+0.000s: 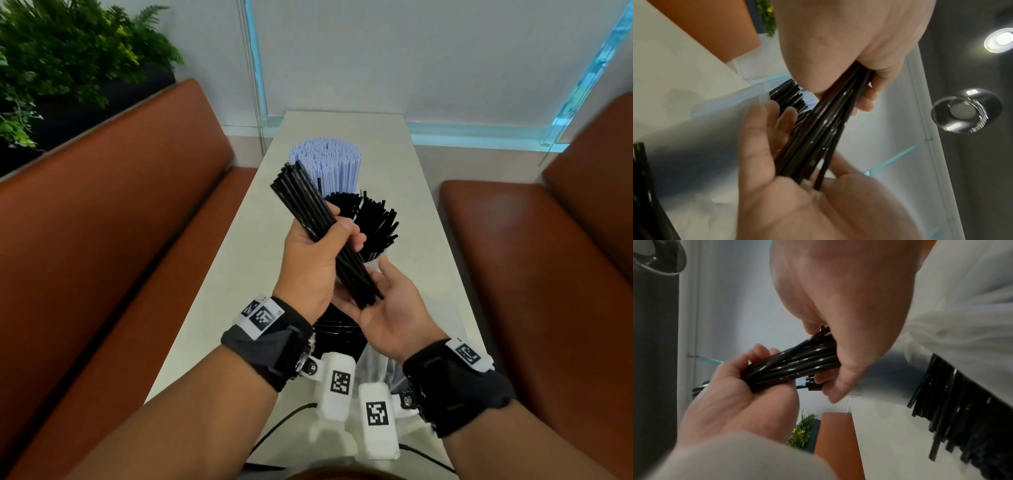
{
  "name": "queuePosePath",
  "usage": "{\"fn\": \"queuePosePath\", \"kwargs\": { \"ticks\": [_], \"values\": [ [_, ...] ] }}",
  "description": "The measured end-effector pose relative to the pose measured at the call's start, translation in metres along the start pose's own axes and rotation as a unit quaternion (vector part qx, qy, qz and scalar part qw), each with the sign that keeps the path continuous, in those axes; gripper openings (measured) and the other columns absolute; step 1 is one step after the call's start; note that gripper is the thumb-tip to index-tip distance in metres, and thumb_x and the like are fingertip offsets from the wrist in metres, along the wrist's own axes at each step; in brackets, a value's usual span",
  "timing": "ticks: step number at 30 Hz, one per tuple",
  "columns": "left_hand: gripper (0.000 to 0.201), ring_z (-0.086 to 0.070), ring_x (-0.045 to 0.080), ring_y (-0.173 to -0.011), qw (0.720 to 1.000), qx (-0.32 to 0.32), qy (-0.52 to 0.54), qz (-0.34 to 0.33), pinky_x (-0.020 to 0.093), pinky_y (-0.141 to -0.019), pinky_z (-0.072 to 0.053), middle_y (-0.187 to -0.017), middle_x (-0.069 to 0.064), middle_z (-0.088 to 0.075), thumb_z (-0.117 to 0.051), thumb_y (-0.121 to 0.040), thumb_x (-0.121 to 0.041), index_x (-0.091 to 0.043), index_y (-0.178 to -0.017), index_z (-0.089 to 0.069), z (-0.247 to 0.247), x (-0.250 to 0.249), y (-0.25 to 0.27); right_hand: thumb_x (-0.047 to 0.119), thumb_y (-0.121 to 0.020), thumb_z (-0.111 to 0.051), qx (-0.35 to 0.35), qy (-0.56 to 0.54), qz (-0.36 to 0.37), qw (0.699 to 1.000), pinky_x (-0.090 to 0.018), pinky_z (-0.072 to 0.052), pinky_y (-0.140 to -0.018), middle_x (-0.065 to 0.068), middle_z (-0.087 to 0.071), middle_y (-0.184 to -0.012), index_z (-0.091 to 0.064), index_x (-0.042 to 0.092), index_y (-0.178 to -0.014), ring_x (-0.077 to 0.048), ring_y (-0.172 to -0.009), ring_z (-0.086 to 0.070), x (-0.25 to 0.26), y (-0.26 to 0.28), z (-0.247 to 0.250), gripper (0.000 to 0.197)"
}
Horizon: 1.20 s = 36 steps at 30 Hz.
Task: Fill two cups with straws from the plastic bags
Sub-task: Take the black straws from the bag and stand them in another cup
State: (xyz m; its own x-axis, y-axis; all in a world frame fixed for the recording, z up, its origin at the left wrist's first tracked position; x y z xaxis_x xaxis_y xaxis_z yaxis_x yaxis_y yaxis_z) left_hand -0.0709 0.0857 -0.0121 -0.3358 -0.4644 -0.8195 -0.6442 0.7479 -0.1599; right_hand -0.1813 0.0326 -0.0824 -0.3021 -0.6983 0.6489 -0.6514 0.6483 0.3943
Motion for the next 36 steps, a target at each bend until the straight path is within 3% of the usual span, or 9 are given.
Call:
{"fn": "queuePosePath", "kwargs": {
  "ticks": [3, 5, 9, 12, 16, 20, 23, 28, 36],
  "values": [
    [0.018, -0.063, 0.022, -0.072, 1.0, 0.001, -0.007, 0.008, 0.041, -0.081, -0.055, -0.076, 0.006, -0.063, -0.061, -0.092, 0.005, -0.012, -0.099, -0.057, 0.005, 0.004, 0.001, 0.039, -0.093, -0.059, 0.01, 0.156, 0.115, 0.981, -0.045, -0.054, -0.097, -0.016, -0.07, -0.122, -0.066, 0.005, -0.122, -0.025, -0.117, -0.066, 0.009, 0.002, 0.002, 0.045],
    [0.018, -0.064, 0.021, -0.072, 1.0, -0.008, -0.002, 0.017, 0.038, -0.078, -0.056, -0.076, 0.006, -0.062, -0.062, -0.089, 0.001, -0.011, -0.1, -0.056, 0.009, 0.006, 0.001, 0.026, -0.087, -0.067, 0.058, 0.337, 0.206, 0.917, -0.032, -0.053, -0.092, -0.004, -0.073, -0.115, -0.065, 0.017, -0.123, -0.013, -0.109, -0.068, 0.015, 0.007, -0.002, 0.036],
    [0.017, -0.066, 0.023, -0.073, 0.999, -0.005, -0.031, 0.032, 0.042, -0.081, -0.055, -0.078, 0.009, -0.064, -0.063, -0.092, 0.004, -0.009, -0.099, -0.057, 0.009, 0.011, 0.009, 0.041, -0.087, -0.07, 0.094, 0.592, 0.177, 0.781, -0.029, -0.053, -0.075, 0.013, -0.071, -0.087, -0.059, 0.046, -0.098, -0.003, -0.08, -0.066, 0.0, 0.008, -0.007, 0.017],
    [0.023, -0.066, 0.026, -0.072, 1.0, -0.009, -0.013, 0.027, 0.04, -0.077, -0.056, -0.079, 0.01, -0.064, -0.067, -0.085, -0.002, -0.01, -0.105, -0.057, 0.015, 0.001, 0.004, 0.048, -0.092, -0.06, 0.032, 0.649, 0.204, 0.733, -0.032, -0.051, -0.064, 0.007, -0.066, -0.075, -0.055, 0.039, -0.095, -0.005, -0.064, -0.059, 0.0, 0.007, 0.0, 0.011],
    [0.016, -0.061, 0.026, -0.069, 0.999, 0.012, -0.03, 0.017, 0.039, -0.075, -0.054, -0.077, 0.008, -0.061, -0.07, -0.086, -0.009, -0.016, -0.099, -0.063, 0.019, -0.009, -0.004, 0.051, -0.093, -0.059, 0.015, 0.682, 0.196, 0.704, -0.034, -0.054, -0.067, 0.006, -0.065, -0.077, -0.053, 0.033, -0.097, -0.006, -0.068, -0.061, -0.004, 0.006, 0.003, 0.018],
    [0.017, -0.053, 0.02, -0.056, 0.996, -0.007, -0.081, -0.02, 0.036, -0.063, -0.051, -0.064, 0.003, -0.054, -0.068, -0.09, -0.009, -0.023, -0.081, -0.062, 0.021, -0.019, -0.017, 0.042, -0.08, -0.073, 0.087, 0.747, 0.144, 0.643, -0.038, -0.055, -0.083, 0.013, -0.062, -0.108, -0.049, 0.036, -0.123, -0.01, -0.093, -0.064, 0.004, 0.0, 0.006, 0.049],
    [0.02, -0.05, 0.019, -0.053, 0.996, -0.028, -0.073, -0.043, 0.034, -0.056, -0.05, -0.062, 0.002, -0.052, -0.067, -0.092, -0.008, -0.022, -0.08, -0.059, 0.025, -0.033, -0.038, 0.038, -0.072, -0.069, 0.103, 0.758, 0.128, 0.632, -0.026, -0.05, -0.073, 0.016, -0.057, -0.106, -0.036, 0.051, -0.134, 0.001, -0.081, -0.06, 0.025, -0.001, 0.016, 0.071],
    [0.022, -0.052, 0.017, -0.054, 0.992, 0.02, -0.12, -0.044, 0.032, -0.055, -0.05, -0.064, 0.0, -0.053, -0.068, -0.092, -0.009, -0.022, -0.077, -0.058, 0.012, -0.039, -0.055, 0.048, -0.085, -0.053, -0.012, 0.787, 0.221, 0.576, -0.03, -0.044, -0.054, 0.011, -0.056, -0.065, -0.036, 0.046, -0.124, -0.005, -0.065, -0.058, 0.046, -0.02, 0.02, 0.043],
    [0.018, -0.053, 0.019, -0.047, 0.985, -0.083, -0.084, -0.127, 0.034, -0.053, -0.05, -0.056, -0.001, -0.052, -0.068, -0.091, -0.011, -0.015, -0.086, -0.051, -0.003, -0.047, -0.09, 0.053, -0.1, -0.037, -0.042, 0.783, 0.208, 0.585, -0.026, -0.03, -0.052, 0.012, -0.055, -0.075, -0.034, 0.039, -0.095, -0.002, -0.067, -0.051, 0.031, -0.049, 0.031, 0.015]
  ]
}}
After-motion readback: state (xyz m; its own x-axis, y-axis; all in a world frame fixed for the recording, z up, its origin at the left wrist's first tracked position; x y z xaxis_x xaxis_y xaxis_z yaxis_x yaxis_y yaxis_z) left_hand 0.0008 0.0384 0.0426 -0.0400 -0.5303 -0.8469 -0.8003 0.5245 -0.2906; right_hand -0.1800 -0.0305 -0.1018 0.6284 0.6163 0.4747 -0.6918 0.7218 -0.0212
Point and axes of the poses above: each hand's wrist, its own y-axis away from the middle knuckle, its own z-axis out of the back of the hand, x = y × z, the point moved 3 cm from there along -y, towards the middle knuckle
